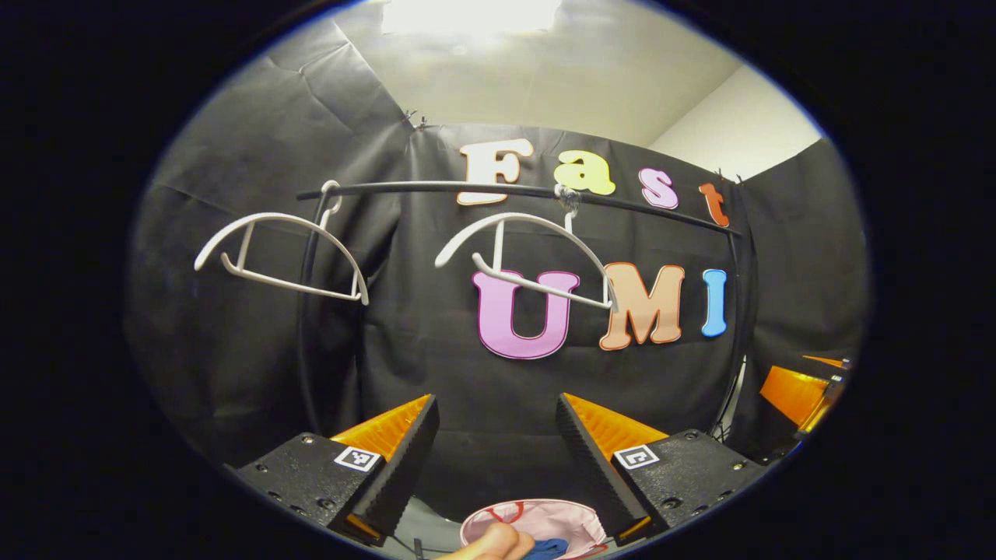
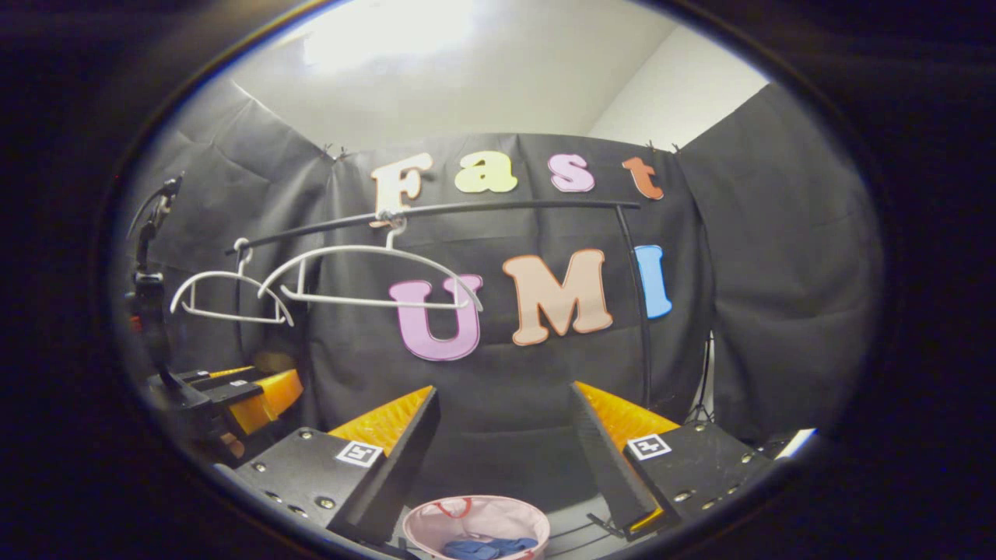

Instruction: Grasp the clothes on the hanger with both hands and then place them into the laundry hamper below.

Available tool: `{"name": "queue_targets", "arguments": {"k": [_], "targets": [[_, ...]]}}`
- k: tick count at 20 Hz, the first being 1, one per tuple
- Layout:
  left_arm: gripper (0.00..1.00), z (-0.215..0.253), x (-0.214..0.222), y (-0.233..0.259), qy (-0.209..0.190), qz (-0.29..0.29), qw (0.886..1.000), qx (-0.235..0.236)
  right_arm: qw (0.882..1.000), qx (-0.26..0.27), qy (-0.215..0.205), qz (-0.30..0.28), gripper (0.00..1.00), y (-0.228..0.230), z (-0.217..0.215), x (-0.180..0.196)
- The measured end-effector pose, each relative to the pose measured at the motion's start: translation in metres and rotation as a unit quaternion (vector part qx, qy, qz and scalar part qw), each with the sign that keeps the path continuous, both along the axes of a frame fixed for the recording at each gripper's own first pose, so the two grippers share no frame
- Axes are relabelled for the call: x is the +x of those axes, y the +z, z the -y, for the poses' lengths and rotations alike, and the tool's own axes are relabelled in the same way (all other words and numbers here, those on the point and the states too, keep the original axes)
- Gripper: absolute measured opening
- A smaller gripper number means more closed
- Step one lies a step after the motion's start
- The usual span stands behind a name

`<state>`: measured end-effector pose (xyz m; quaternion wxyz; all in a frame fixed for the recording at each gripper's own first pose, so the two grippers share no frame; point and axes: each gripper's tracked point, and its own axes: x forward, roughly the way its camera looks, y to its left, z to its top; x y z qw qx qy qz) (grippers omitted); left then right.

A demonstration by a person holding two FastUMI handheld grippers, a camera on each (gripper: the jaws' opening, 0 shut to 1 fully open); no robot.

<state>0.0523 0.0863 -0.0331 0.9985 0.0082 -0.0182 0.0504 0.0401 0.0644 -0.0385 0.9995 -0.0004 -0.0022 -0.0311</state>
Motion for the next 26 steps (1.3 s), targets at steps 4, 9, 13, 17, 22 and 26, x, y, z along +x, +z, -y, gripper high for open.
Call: {"name": "queue_targets", "arguments": {"k": [4, 9, 13, 17, 22, 26], "targets": [[0.93, 0.003, -0.001, 0.027, 0.014, 0.035, 0.999, 0.002, 1.0, 0.007, 0.009, 0.02, 0.92, 0.021, 0.004, -0.008], [0.92, 0.017, -0.004, 0.029, 0.005, 0.039, 0.999, 0.0, 0.999, 0.015, 0.025, 0.031, 0.98, 0.034, 0.004, -0.014], [0.92, 0.026, 0.007, 0.009, -0.006, 0.012, 1.0, -0.009, 0.998, -0.001, 0.05, 0.032, 1.0, 0.031, -0.002, -0.016], [0.93, 0.037, 0.018, -0.021, -0.019, -0.027, 0.999, -0.002, 0.999, -0.033, 0.04, 0.014, 1.0, 0.009, 0.008, -0.013], [0.92, 0.04, 0.024, -0.042, -0.02, -0.051, 0.998, 0.006, 0.998, -0.04, 0.051, -0.014, 0.98, -0.015, 0.004, -0.005], [0.94, 0.039, 0.027, -0.048, -0.014, -0.055, 0.998, 0.008, 0.997, -0.05, 0.05, -0.031, 0.98, -0.03, 0.009, -0.002]]}}
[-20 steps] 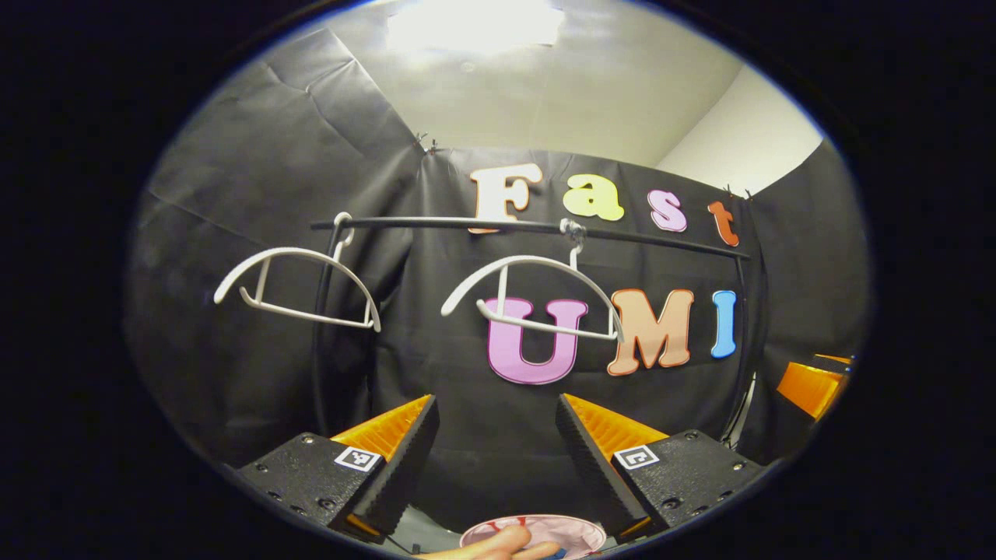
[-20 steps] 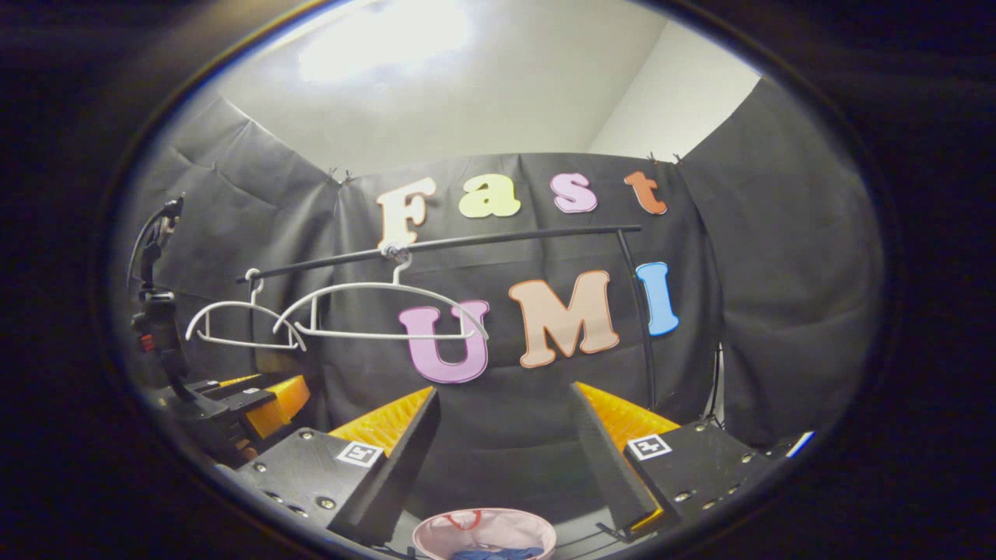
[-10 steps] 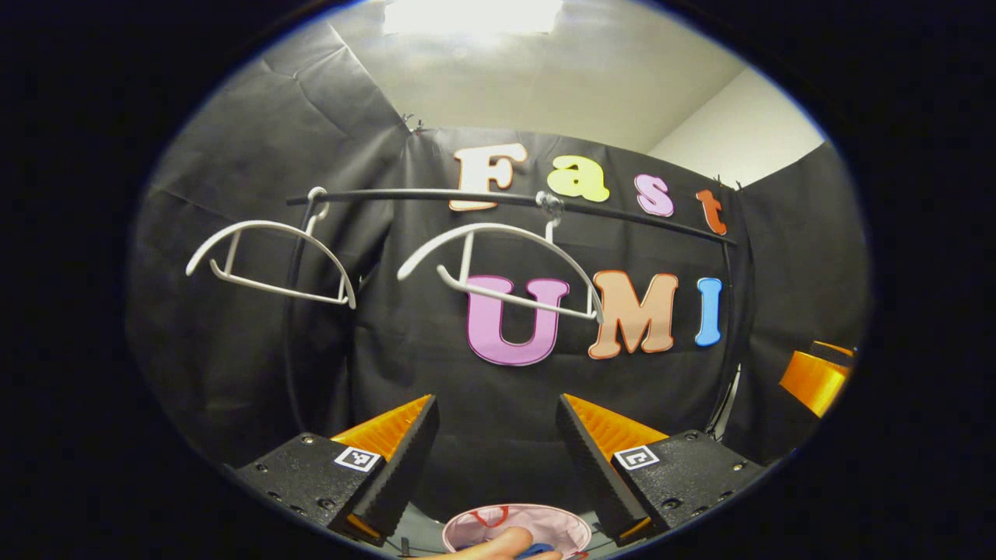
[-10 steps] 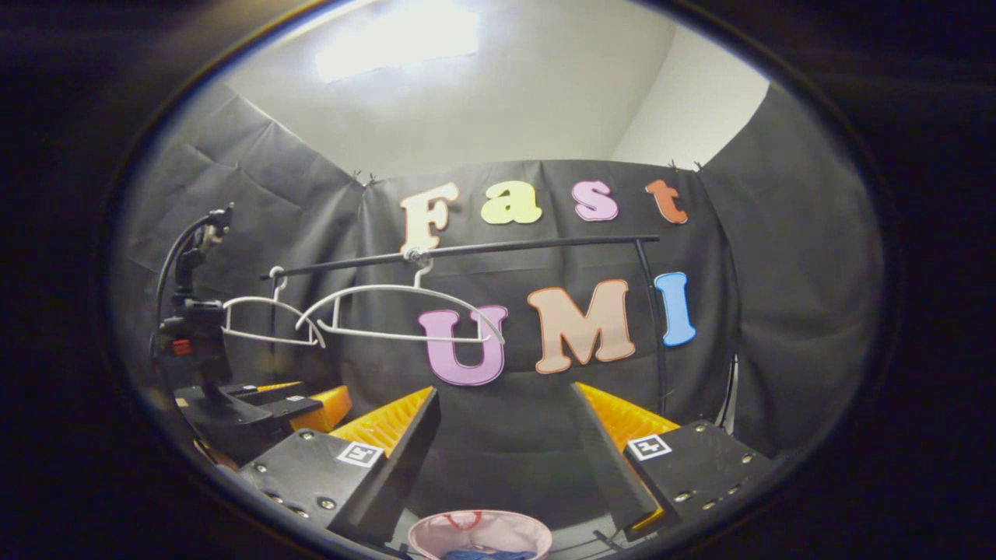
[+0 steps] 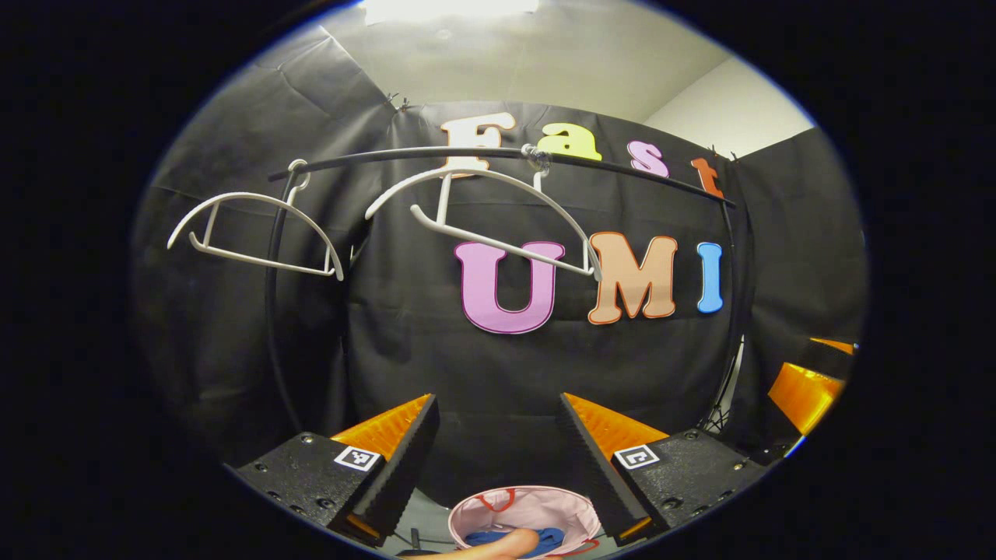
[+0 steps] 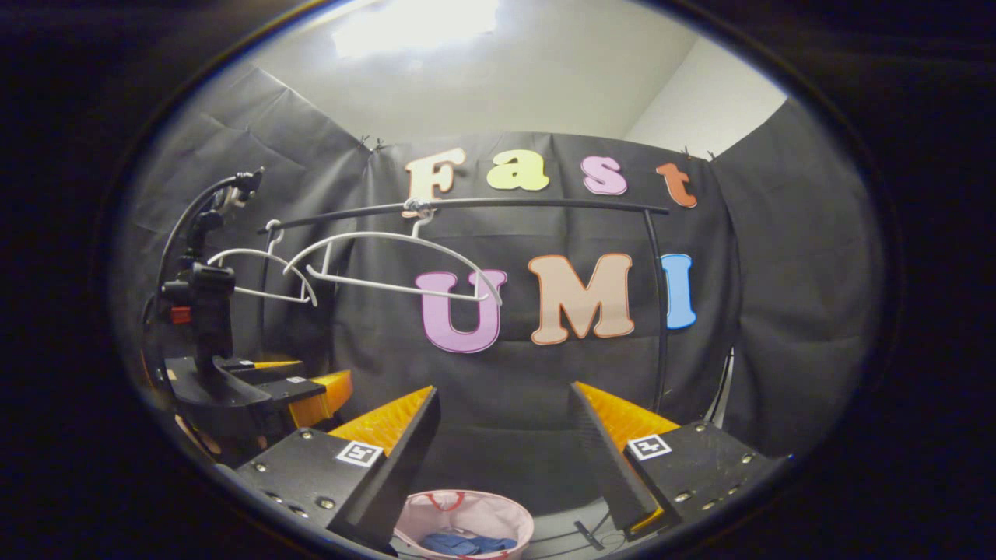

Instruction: Grasp the clothes on the hanger with both hands and then place them into the laundry hamper below.

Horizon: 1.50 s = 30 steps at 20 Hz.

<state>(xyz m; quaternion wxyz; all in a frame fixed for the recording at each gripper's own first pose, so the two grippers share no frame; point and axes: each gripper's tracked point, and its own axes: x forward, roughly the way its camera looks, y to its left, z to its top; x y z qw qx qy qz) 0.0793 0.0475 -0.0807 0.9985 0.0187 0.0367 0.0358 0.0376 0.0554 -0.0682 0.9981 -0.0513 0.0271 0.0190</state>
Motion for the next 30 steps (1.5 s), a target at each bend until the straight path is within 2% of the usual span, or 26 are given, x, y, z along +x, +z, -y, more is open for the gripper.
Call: {"name": "queue_targets", "arguments": {"k": [9, 14, 16, 17, 18, 20, 21, 23, 24, 25, 26, 27, 28, 30], "targets": [[0.92, 0.014, -0.006, 0.016, 0.012, 0.032, 0.999, -0.022, 1.0, 0.013, 0.006, 0.006, 1.0, 0.0, 0.022, -0.015], [0.92, 0.045, -0.014, 0.022, -0.002, 0.045, 0.998, -0.044, 1.0, 0.008, 0.008, 0.012, 0.98, 0.002, 0.043, -0.033], [0.95, 0.055, -0.014, 0.022, -0.004, 0.046, 0.998, -0.032, 1.0, 0.01, 0.011, 0.015, 1.0, 0.001, 0.048, -0.041], [0.92, 0.059, -0.015, 0.023, 0.0, 0.049, 0.998, -0.024, 1.0, 0.012, 0.012, 0.015, 1.0, 0.001, 0.05, -0.045], [0.95, 0.062, -0.016, 0.024, 0.004, 0.056, 0.998, -0.018, 1.0, 0.012, 0.016, 0.015, 0.98, -0.002, 0.054, -0.05], [0.92, 0.072, -0.02, 0.025, 0.01, 0.07, 0.997, -0.017, 1.0, 0.004, 0.018, 0.015, 0.99, -0.005, 0.063, -0.06], [0.92, 0.076, -0.022, 0.026, 0.012, 0.076, 0.997, -0.02, 1.0, 0.001, 0.015, 0.014, 0.92, -0.009, 0.07, -0.065], [0.92, 0.085, -0.024, 0.021, 0.013, 0.078, 0.997, -0.023, 1.0, -0.003, 0.01, 0.012, 1.0, -0.014, 0.082, -0.074], [0.92, 0.092, -0.026, 0.017, 0.01, 0.075, 0.997, -0.019, 1.0, -0.004, 0.01, 0.01, 0.98, -0.017, 0.089, -0.078], [0.92, 0.098, -0.026, 0.016, 0.009, 0.073, 0.997, -0.014, 1.0, -0.005, 0.009, 0.008, 0.92, -0.018, 0.094, -0.079], [0.92, 0.101, -0.026, 0.015, 0.008, 0.073, 0.997, -0.006, 1.0, -0.008, 0.007, 0.008, 0.98, -0.02, 0.1, -0.08], [0.92, 0.104, -0.027, 0.015, 0.008, 0.076, 0.997, 0.003, 1.0, -0.009, 0.004, 0.009, 0.93, -0.02, 0.104, -0.08], [0.92, 0.107, -0.029, 0.017, 0.008, 0.082, 0.997, 0.01, 1.0, -0.006, 0.002, 0.01, 0.98, -0.021, 0.107, -0.08], [0.92, 0.111, -0.029, 0.018, 0.004, 0.087, 0.996, 0.018, 1.0, 0.0, 0.011, 0.008, 0.98, -0.025, 0.105, -0.078]]}}
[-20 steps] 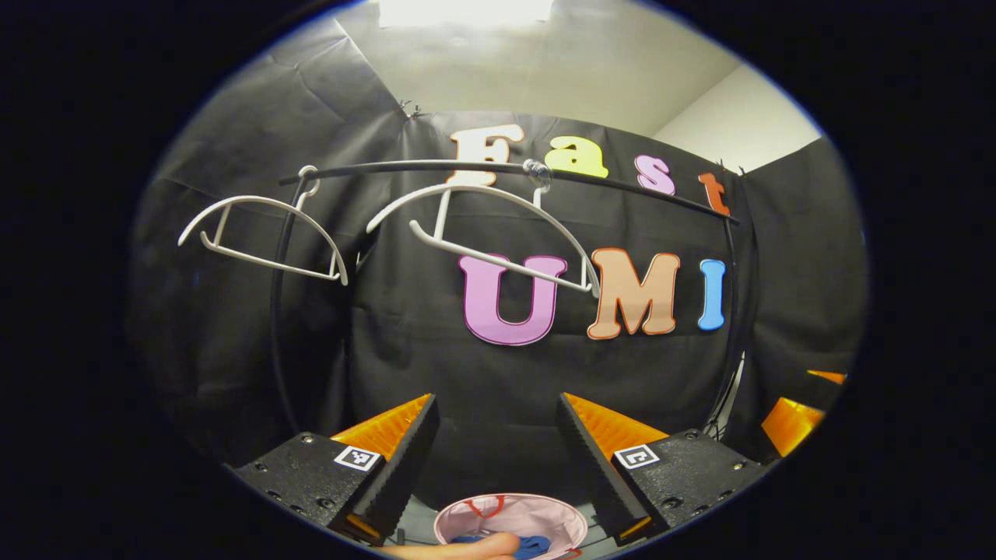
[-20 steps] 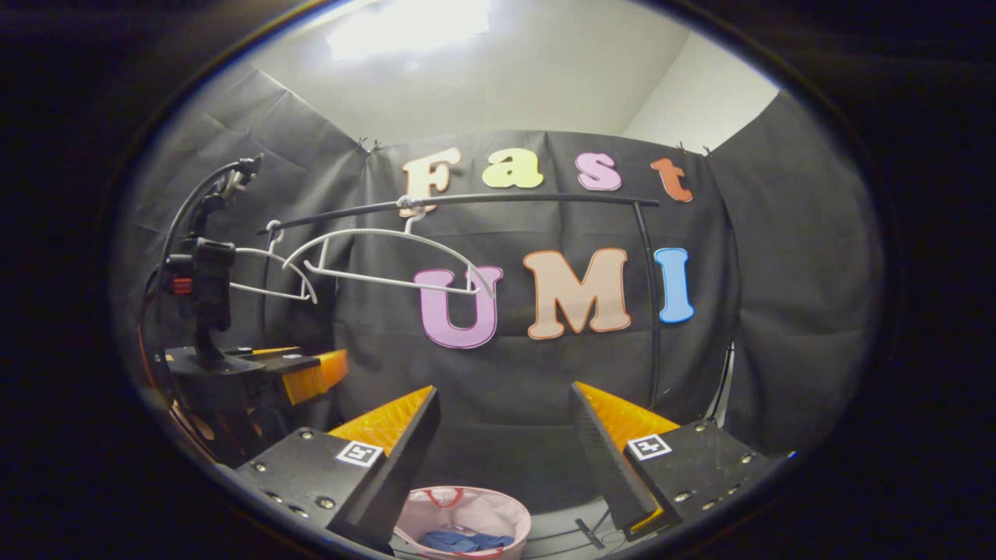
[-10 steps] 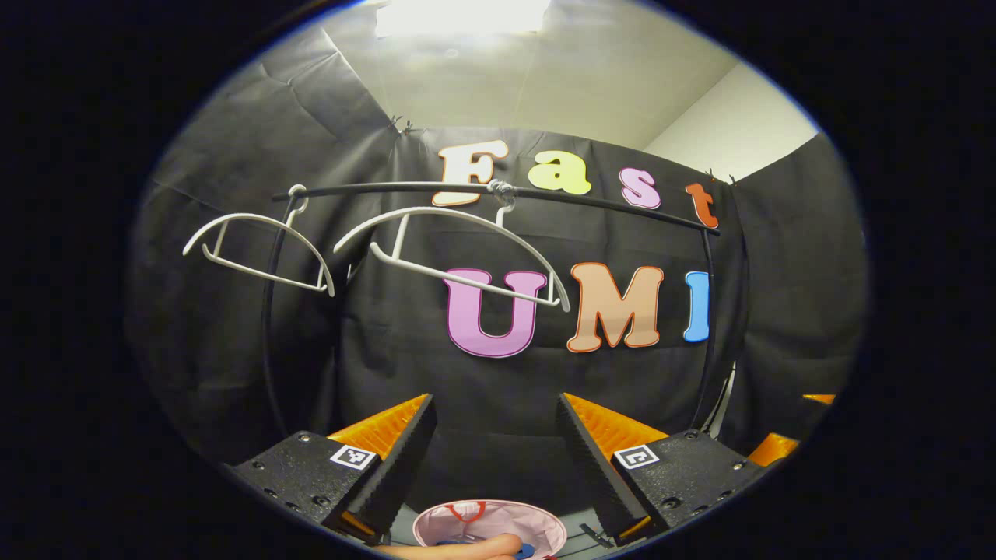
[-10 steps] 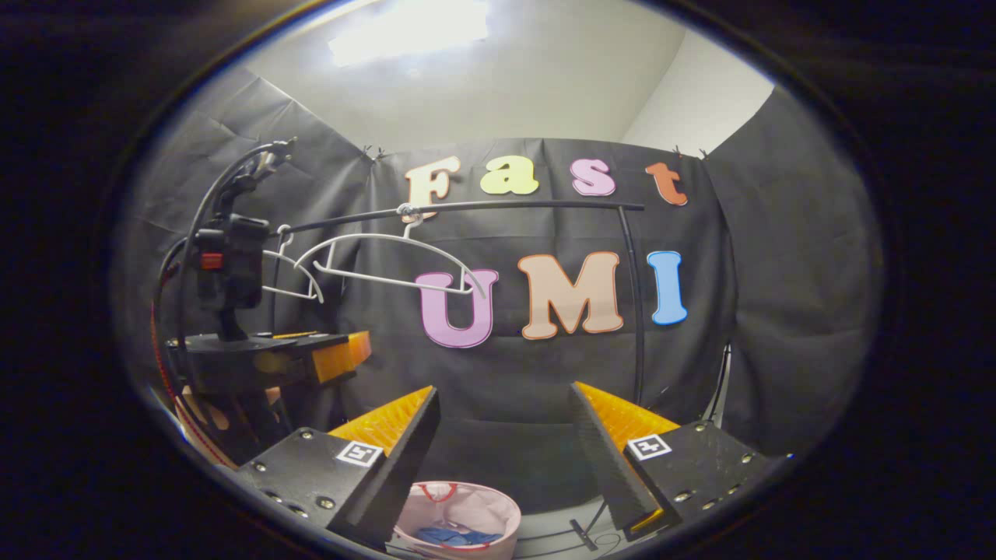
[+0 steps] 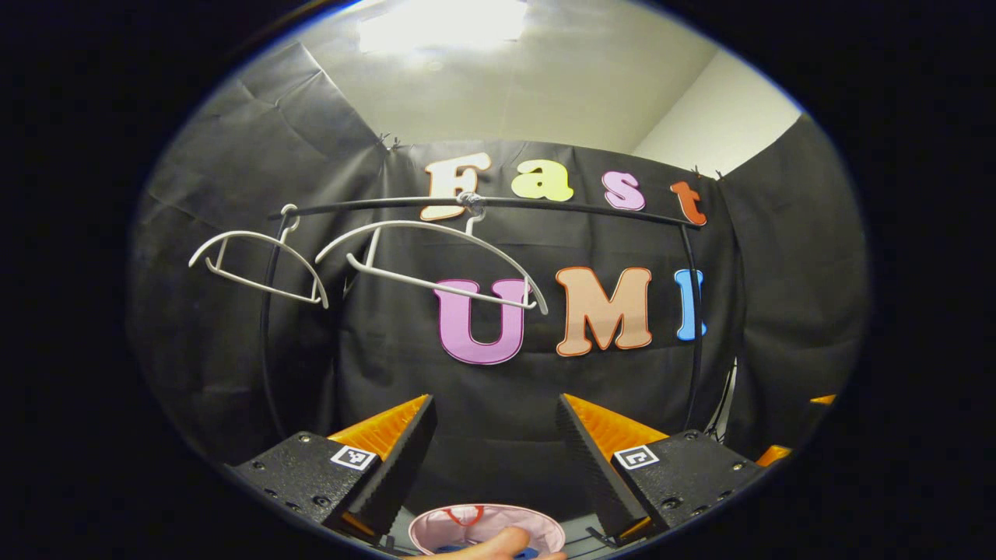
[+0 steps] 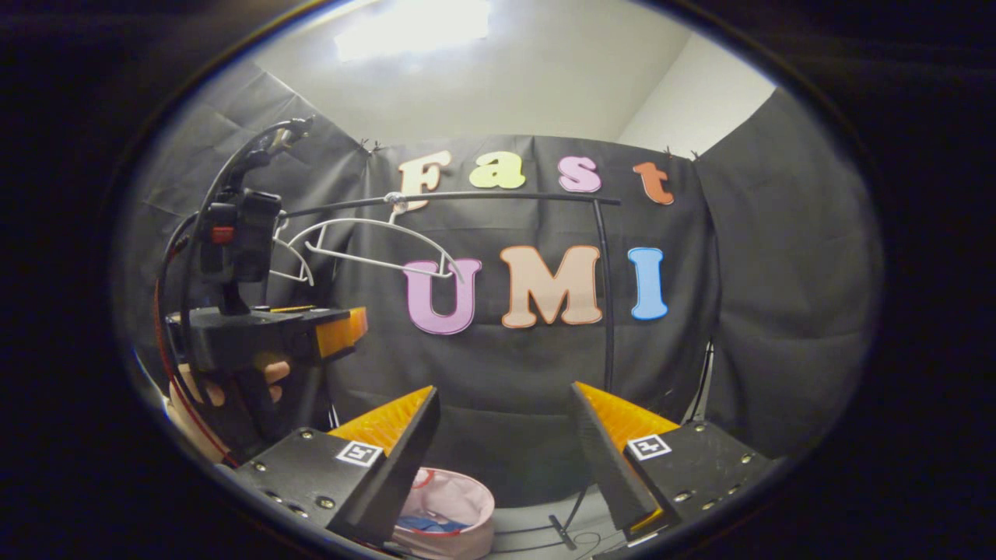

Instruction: Grasp the clothes on the hanger with both hands and then place them into the laundry hamper below.

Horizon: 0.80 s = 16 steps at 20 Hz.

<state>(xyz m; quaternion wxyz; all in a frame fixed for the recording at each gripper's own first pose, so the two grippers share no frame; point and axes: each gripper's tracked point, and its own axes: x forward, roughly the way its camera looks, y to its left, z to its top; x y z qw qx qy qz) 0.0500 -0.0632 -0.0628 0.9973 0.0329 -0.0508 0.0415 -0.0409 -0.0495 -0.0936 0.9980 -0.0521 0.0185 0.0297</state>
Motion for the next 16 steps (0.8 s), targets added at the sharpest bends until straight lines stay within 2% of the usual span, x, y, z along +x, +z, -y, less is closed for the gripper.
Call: {"name": "queue_targets", "arguments": {"k": [1, 3, 4, 5, 6, 8, 9, 12, 14, 15, 16], "targets": [[0.95, 0.001, 0.0, 0.0, -0.001, 0.002, 1.0, 0.0, 1.0, -0.002, 0.0, 0.0, 0.93, -0.001, 0.0, 0.0], [0.92, -0.001, 0.004, -0.001, 0.001, 0.002, 1.0, -0.001, 1.0, -0.008, -0.002, -0.002, 0.93, -0.008, 0.008, 0.001], [0.95, -0.002, 0.006, -0.003, 0.004, -0.001, 1.0, -0.003, 1.0, -0.01, -0.001, -0.004, 0.98, -0.012, 0.008, 0.003], [0.92, -0.004, 0.009, -0.003, 0.004, 0.001, 1.0, -0.003, 1.0, -0.01, -0.002, -0.009, 0.98, -0.016, 0.008, 0.005], [0.92, -0.004, 0.013, -0.004, 0.005, 0.002, 1.0, -0.004, 1.0, -0.01, -0.005, -0.012, 0.93, -0.018, 0.009, 0.008], [0.93, -0.003, 0.019, -0.007, -0.004, 0.004, 1.0, -0.005, 0.999, -0.024, -0.018, -0.017, 0.92, -0.023, 0.015, 0.011], [0.93, -0.003, 0.021, -0.011, -0.008, 0.003, 1.0, -0.007, 0.999, -0.033, -0.027, -0.019, 0.98, -0.024, 0.019, 0.013], [0.92, 0.008, 0.033, -0.023, -0.034, -0.016, 0.999, -0.005, 0.997, -0.049, -0.048, -0.029, 0.99, -0.031, 0.023, 0.023], [0.92, -0.003, 0.038, -0.023, -0.031, -0.019, 0.999, 0.001, 0.998, -0.035, -0.047, -0.031, 0.99, -0.031, 0.014, 0.03], [0.98, -0.007, 0.041, -0.022, -0.031, -0.015, 0.999, 0.0, 0.998, -0.029, -0.042, -0.029, 0.99, -0.03, 0.009, 0.034], [0.95, -0.012, 0.042, -0.02, -0.029, -0.01, 1.0, -0.003, 0.998, -0.029, -0.038, -0.028, 0.98, -0.03, 0.005, 0.036]]}}
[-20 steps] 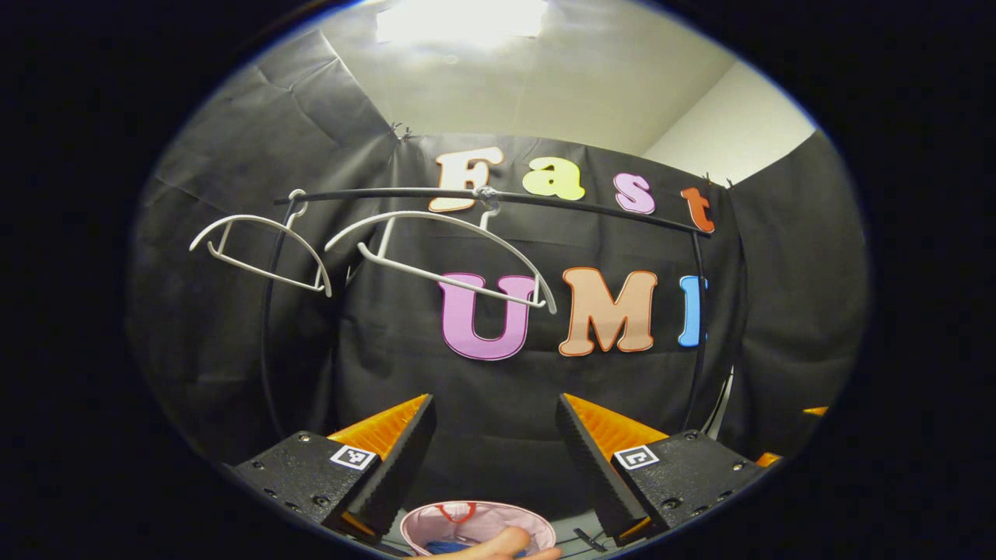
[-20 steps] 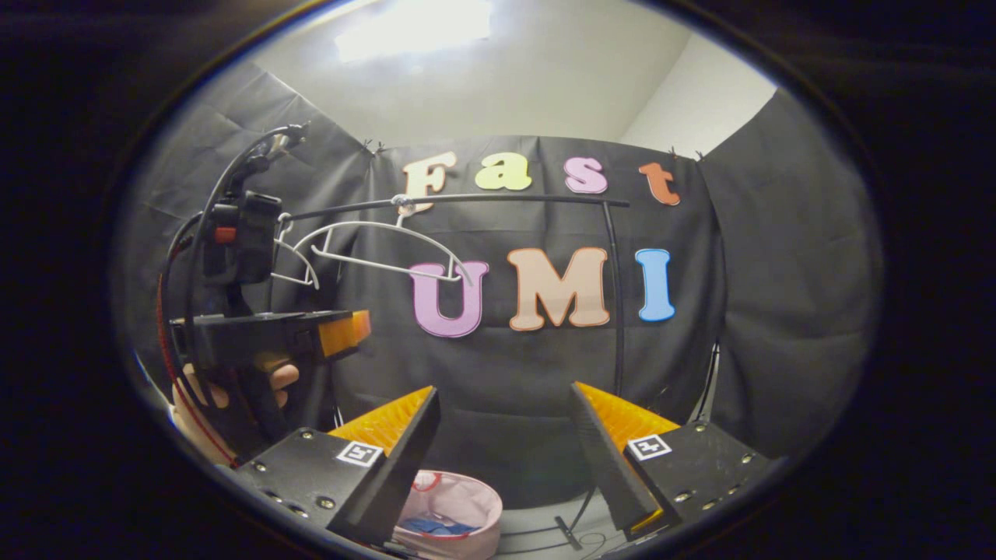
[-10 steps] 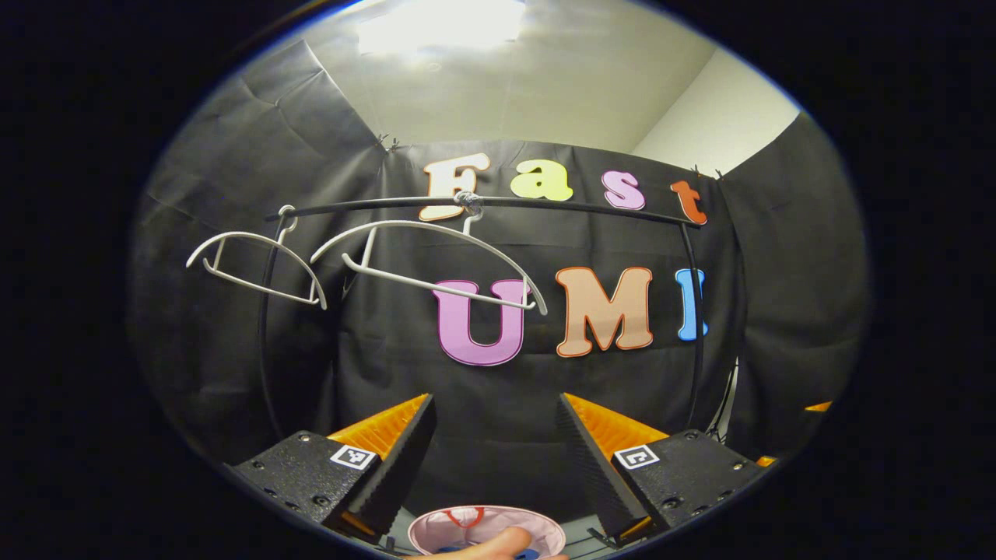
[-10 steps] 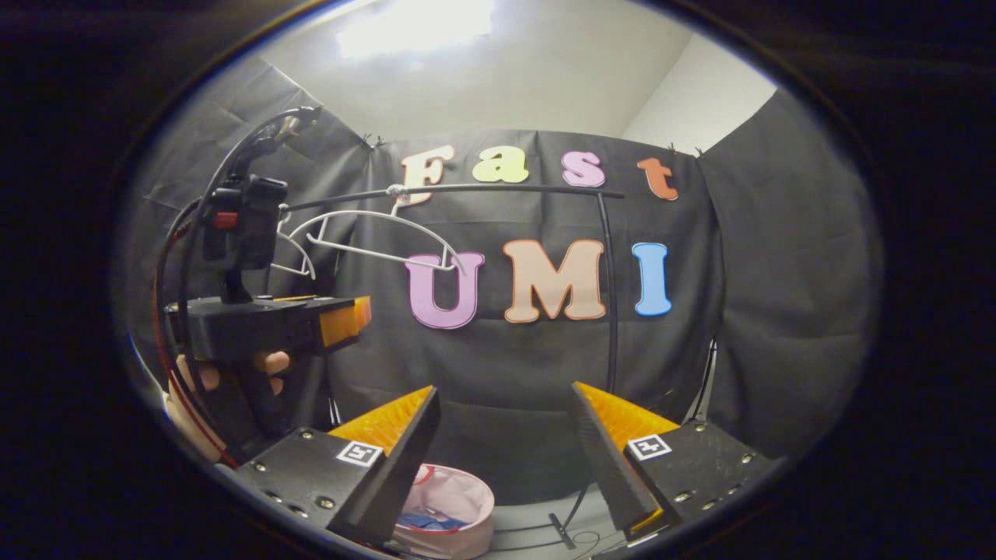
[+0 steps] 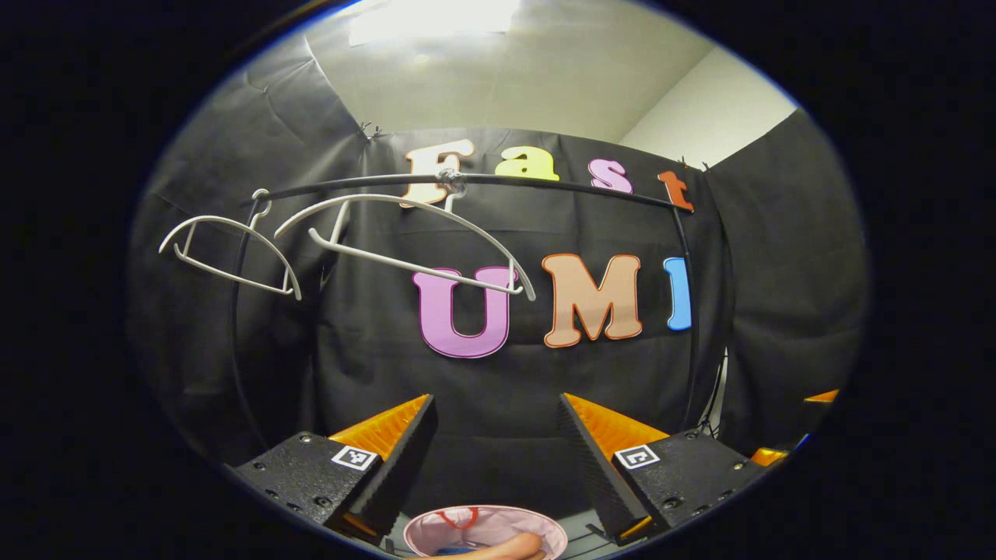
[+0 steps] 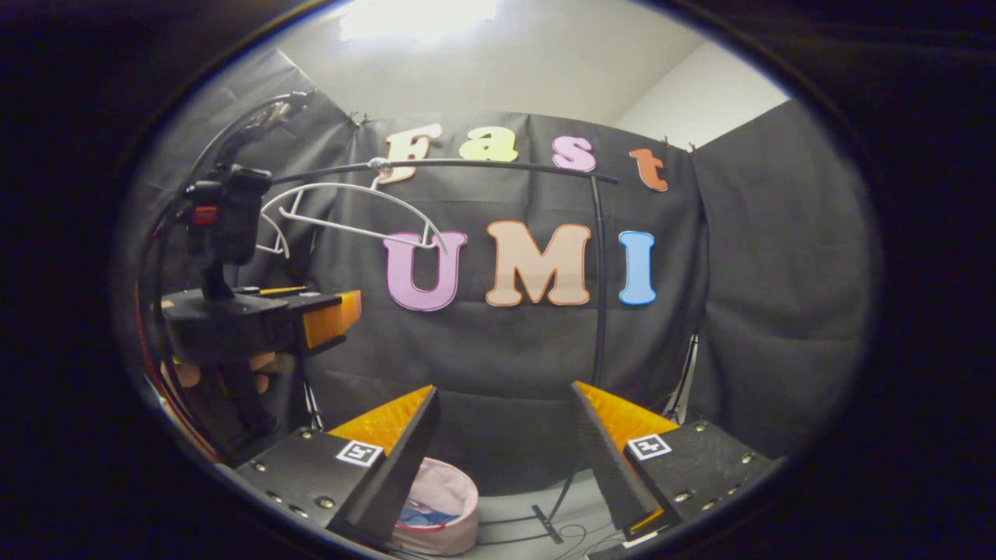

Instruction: Grasp the clothes on the hanger with both hands and then place them into the laundry hamper below.

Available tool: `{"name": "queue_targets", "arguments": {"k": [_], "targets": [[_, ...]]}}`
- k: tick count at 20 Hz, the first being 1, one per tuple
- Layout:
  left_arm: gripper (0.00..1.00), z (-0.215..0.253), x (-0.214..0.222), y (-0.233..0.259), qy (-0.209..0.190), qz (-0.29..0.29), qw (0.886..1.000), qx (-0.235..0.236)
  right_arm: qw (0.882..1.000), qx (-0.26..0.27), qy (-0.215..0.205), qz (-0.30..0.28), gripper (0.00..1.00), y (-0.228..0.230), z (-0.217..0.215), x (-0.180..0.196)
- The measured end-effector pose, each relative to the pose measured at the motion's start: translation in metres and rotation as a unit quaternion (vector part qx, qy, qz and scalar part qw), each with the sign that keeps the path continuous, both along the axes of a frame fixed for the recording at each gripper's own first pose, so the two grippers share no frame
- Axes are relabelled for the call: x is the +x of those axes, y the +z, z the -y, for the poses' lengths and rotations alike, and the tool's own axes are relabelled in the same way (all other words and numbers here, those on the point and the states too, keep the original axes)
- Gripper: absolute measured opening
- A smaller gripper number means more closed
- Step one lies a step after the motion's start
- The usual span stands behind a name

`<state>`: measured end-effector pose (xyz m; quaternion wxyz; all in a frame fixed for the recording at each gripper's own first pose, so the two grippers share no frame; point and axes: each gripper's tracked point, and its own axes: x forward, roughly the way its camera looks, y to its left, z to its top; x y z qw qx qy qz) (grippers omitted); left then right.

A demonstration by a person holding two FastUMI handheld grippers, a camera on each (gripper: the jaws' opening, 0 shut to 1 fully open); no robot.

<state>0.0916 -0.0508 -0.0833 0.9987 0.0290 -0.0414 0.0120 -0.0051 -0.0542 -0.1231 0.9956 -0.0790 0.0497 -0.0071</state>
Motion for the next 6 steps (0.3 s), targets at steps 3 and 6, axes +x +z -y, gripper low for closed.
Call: {"name": "queue_targets", "arguments": {"k": [3, 6], "targets": [[0.95, -0.017, 0.005, 0.004, 0.002, 0.005, 1.0, -0.012, 1.0, 0.006, 0.024, 0.001, 0.98, -0.001, -0.019, 0.007], [0.91, -0.031, 0.009, 0.005, 0.004, 0.002, 1.0, -0.01, 0.996, 0.042, 0.072, 0.003, 0.98, 0.0, -0.051, 0.018]]}}
